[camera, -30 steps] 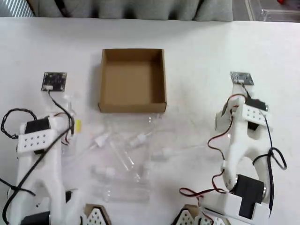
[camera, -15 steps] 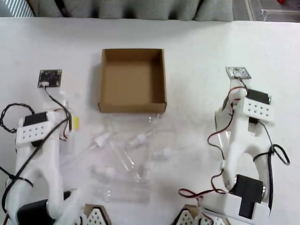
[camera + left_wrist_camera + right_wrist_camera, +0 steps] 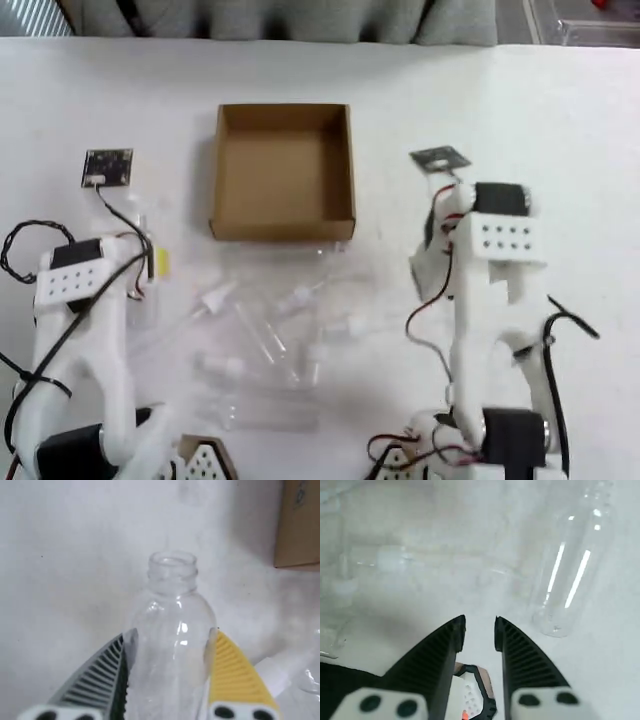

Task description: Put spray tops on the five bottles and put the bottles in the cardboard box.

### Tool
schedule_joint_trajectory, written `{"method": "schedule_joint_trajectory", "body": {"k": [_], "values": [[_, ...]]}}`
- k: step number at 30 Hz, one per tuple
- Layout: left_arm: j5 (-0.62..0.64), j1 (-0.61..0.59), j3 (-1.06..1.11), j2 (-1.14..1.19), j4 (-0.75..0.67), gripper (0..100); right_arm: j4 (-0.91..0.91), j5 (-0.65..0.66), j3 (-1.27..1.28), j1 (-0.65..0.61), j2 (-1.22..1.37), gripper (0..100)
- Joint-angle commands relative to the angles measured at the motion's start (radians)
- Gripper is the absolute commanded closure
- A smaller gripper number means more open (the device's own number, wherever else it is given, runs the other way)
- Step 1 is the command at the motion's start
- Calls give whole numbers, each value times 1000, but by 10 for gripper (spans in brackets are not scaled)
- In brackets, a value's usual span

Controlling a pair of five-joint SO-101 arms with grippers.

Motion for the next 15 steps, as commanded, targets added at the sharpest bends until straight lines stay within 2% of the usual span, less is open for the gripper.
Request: {"method": "schedule_joint_trajectory", "body": {"k": [1, 4, 7, 11, 15], "values": [[6, -8, -54, 1, -28, 888, -19, 29, 46, -104, -122, 931], [6, -8, -54, 1, -28, 888, -45, 143, 86, -191, -134, 911], [6, -8, -54, 1, -28, 888, -87, 267, 149, -277, -110, 844], [6, -8, -52, 2, -28, 888, -196, 316, 227, -338, -64, 774], [5, -5, -52, 2, -28, 887, -252, 400, 282, -400, -24, 764]]}}
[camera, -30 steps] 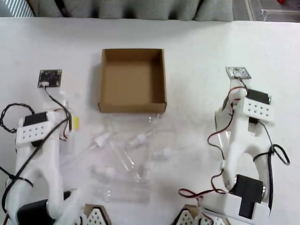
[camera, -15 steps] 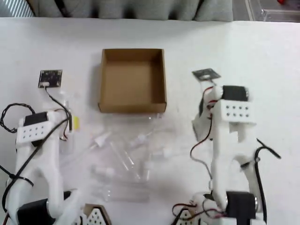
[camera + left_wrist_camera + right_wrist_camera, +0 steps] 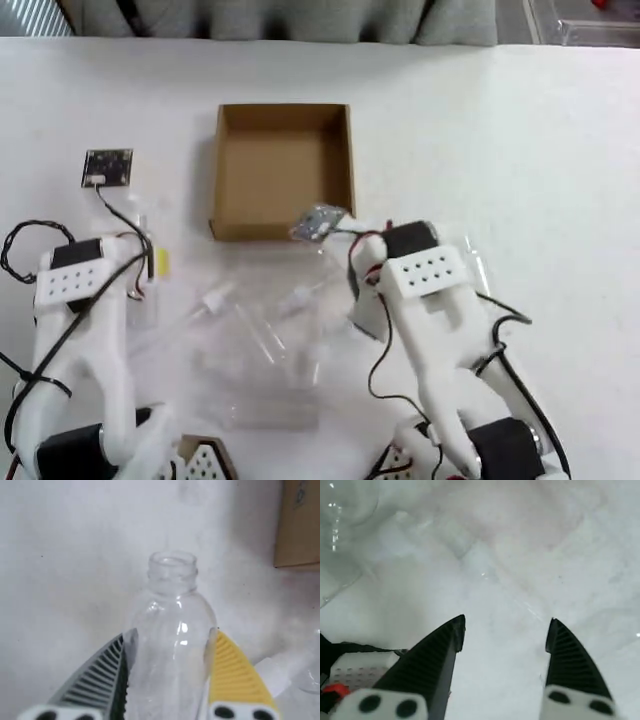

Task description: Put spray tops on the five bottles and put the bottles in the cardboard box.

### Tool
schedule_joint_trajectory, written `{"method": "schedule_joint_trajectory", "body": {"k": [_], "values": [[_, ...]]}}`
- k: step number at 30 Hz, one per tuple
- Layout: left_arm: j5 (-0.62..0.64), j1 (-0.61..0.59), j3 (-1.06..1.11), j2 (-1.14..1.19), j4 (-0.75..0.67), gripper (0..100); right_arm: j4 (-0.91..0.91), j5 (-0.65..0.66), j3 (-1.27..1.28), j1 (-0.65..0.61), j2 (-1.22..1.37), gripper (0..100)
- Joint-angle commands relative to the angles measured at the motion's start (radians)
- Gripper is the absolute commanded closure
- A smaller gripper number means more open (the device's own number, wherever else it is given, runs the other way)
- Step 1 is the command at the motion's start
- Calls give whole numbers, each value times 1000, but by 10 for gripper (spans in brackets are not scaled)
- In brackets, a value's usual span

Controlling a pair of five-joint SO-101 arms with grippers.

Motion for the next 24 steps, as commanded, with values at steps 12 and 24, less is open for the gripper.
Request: {"method": "schedule_joint_trajectory", "body": {"k": [12, 24], "values": [[5, -5, -35, 2, -64, 885, -265, 262, 199, -120, 22, 765], [5, -5, -35, 2, -61, 885, -455, 287, 316, -124, 22, 765]]}}
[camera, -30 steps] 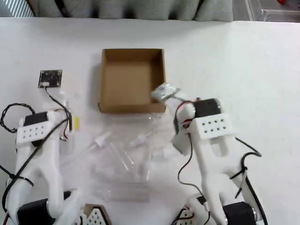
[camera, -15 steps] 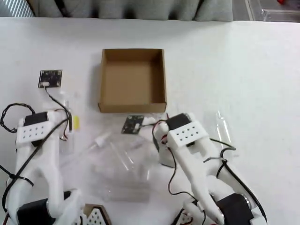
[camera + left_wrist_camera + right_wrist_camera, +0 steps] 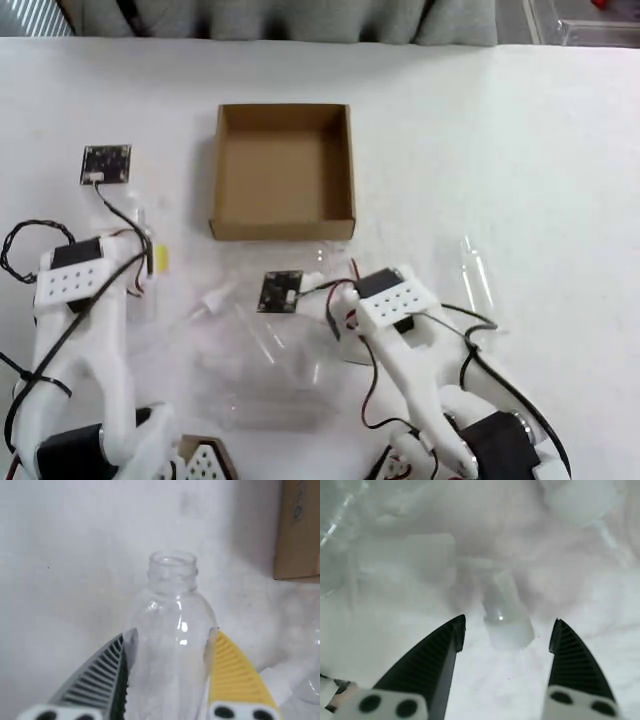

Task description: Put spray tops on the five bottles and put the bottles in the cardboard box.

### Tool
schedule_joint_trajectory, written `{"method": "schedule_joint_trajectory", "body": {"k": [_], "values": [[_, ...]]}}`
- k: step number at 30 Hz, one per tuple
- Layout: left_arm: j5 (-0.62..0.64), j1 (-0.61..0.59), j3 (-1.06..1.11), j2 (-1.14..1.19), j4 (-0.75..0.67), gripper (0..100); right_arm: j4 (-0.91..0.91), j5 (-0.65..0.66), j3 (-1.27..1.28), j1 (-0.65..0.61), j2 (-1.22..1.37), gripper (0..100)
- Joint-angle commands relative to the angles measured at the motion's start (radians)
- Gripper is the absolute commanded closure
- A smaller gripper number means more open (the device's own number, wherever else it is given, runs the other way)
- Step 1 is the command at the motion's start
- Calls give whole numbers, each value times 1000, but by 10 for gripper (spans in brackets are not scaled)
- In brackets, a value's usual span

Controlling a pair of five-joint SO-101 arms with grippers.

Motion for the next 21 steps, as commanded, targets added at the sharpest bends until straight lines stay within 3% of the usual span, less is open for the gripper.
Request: {"method": "schedule_joint_trajectory", "body": {"k": [1, 4, 8, 13, 21], "values": [[5, -5, -35, 2, -20, 885, -25, 5, -5, -5, -5, 765], [5, -5, -35, 2, -20, 886, -35, 5, -5, -5, -5, 786], [5, -5, -35, 2, -20, 887, -35, 5, -8, -1, -13, 981], [5, -5, -35, 2, -20, 887, 93, -3, -86, 50, -24, 985], [5, -5, -35, 2, -20, 887, 292, -295, -322, 271, -104, 982]]}}
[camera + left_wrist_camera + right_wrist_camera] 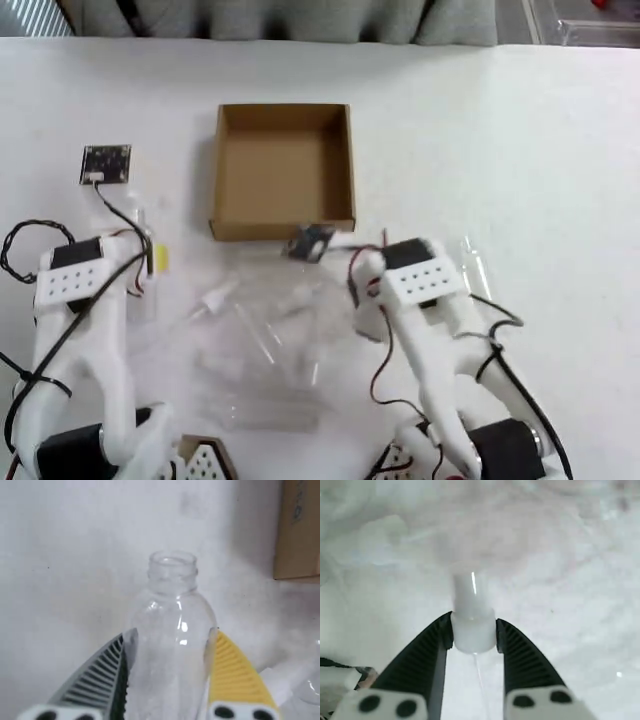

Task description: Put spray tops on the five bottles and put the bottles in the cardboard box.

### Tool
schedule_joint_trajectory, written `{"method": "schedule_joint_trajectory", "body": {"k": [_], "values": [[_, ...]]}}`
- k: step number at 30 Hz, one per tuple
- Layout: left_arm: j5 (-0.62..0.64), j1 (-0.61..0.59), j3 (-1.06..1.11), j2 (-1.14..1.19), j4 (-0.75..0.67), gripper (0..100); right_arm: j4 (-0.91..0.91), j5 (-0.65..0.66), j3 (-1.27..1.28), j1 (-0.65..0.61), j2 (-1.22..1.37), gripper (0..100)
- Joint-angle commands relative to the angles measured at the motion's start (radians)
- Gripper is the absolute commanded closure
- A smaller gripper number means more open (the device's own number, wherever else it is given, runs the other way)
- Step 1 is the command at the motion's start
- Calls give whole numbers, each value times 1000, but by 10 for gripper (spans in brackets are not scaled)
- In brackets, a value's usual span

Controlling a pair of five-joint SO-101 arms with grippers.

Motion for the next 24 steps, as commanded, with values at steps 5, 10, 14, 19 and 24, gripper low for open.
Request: {"method": "schedule_joint_trajectory", "body": {"k": [5, 10, 14, 19, 24], "values": [[6, -8, -35, -5, -20, 887, 56, -293, -137, 232, -131, 982], [14, -18, -43, -8, -20, 887, 119, -376, -130, 306, -245, 982], [61, -27, -46, -8, -20, 887, 180, -384, -130, 320, -344, 982], [77, -25, -74, -73, 43, 887, 234, -379, -135, 321, -475, 982], [78, -15, -51, -288, 86, 887, 208, -384, -137, 358, -622, 982]]}}
